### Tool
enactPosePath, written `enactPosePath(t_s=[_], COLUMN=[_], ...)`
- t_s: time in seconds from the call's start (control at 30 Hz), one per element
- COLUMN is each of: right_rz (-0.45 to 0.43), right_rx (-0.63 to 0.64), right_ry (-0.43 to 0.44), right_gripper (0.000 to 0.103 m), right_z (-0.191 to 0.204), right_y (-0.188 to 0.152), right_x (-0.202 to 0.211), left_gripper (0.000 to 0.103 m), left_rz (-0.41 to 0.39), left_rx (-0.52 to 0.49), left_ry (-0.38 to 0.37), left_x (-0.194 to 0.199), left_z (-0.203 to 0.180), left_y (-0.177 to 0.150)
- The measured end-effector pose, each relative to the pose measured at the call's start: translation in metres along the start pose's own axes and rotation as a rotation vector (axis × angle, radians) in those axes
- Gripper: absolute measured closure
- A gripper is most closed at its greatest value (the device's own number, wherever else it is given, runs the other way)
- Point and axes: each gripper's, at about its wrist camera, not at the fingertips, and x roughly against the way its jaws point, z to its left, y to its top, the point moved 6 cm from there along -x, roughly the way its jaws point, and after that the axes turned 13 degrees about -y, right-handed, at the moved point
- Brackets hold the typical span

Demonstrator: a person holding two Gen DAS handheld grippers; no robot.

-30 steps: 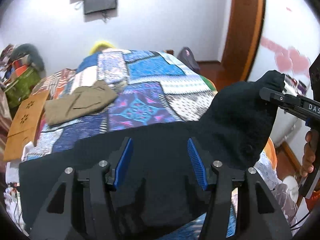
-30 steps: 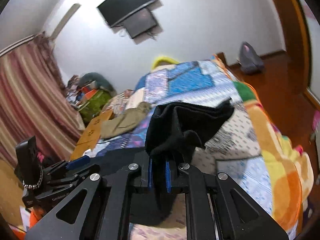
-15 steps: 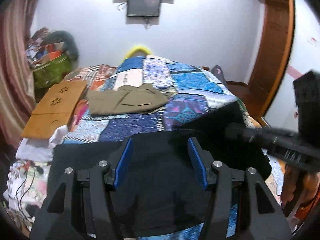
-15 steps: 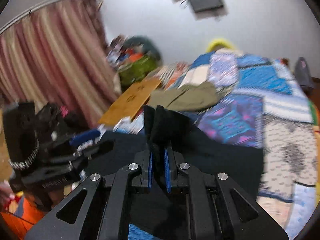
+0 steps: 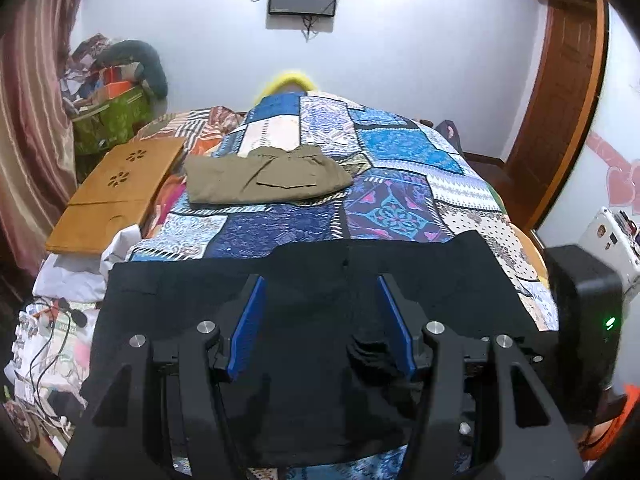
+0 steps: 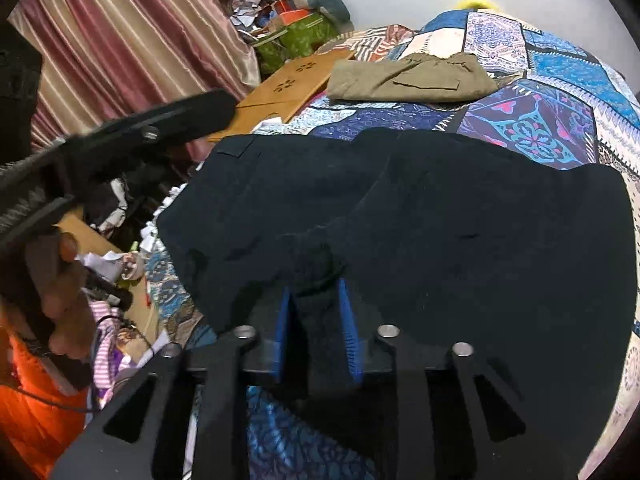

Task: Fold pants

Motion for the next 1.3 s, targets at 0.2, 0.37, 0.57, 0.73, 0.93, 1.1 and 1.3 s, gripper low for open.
enactPosePath(t_s=[0.2, 0.37, 0.57, 0.73, 0.93, 1.1, 1.3], right_rz=[-0.124, -0.213, -0.158, -0.069, -0.061, -0.041, -0.102], right_rx=[0.007, 0.026, -0.014, -0.005, 0.004, -0.014, -0.002], right_ry=[-0.138, -0.339, -0.325, -0.307, -0.302, -0.319, -0.325], right_gripper=[0.041, 0.041, 0.067, 0.071, 0.074, 0.071, 0.054], right_z=[-0.024, -0.064, -0.093, -0.096, -0.098, -0.099, -0.083], right_y=[0.009, 0.019, 0.003, -0.017, -0.026, -0.027, -0.006], right_x=[0.059, 0.086, 0.063, 0.032, 0.038, 0.046, 0.066], left_gripper=[0.046, 0.053, 0.087, 0.09, 0.09, 0.09, 0.09], left_rz=[-0.009, 0.049, 0.181, 0.257, 0.245, 0.243, 0.191], left_rx=[-0.033, -0.012, -0.008, -0.03, -0.023, -0.033, 0.051], left_ry=[-0.032, -0.107, -0.167, -0.129, -0.132, -0.069, -0.019], left_x=[-0.009, -0.035, -0.076, -0.1, -0.096, -0.088, -0.058], left_z=[-0.014, -0.026, -0.04, -0.037, -0.033, -0.026, 0.007], left_y=[0.005, -0.002, -0.03, -0.062, -0.066, -0.063, -0.056])
